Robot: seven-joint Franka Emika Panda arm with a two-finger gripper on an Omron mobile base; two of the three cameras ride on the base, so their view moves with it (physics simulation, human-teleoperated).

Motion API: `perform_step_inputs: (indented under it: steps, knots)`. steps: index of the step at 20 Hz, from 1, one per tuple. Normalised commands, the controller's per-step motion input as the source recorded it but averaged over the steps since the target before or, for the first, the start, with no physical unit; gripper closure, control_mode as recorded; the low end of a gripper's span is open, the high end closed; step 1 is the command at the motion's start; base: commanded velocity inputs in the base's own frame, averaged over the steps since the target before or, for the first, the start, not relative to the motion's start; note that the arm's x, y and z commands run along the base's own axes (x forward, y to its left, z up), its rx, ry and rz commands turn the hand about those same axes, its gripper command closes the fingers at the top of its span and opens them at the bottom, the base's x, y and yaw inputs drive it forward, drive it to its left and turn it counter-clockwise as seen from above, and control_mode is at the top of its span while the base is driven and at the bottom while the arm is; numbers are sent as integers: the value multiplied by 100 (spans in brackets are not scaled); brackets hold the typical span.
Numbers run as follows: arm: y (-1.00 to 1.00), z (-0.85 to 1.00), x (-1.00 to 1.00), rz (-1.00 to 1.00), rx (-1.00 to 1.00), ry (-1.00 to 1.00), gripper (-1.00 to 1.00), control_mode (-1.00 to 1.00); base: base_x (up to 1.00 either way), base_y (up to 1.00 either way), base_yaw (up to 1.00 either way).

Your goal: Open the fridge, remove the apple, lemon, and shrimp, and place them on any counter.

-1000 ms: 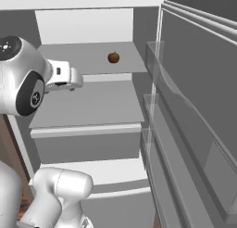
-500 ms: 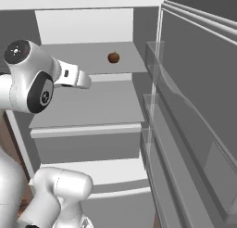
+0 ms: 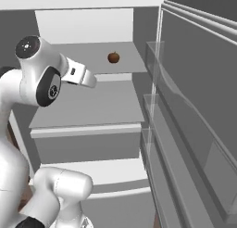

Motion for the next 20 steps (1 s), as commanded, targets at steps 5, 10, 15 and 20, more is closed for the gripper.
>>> perform_step_inputs:
  steps: [5,10,15,20]
  knots:
    - [-29,-2,39,0,0,0,-100,-100,0,0,0]
    - [-21,0,43,0,0,4,-100,-100,0,0,0]
    - [-11,0,45,0,0,9,-100,-100,0,0,0]
    - [-1,0,43,0,0,2,-100,-100,0,0,0]
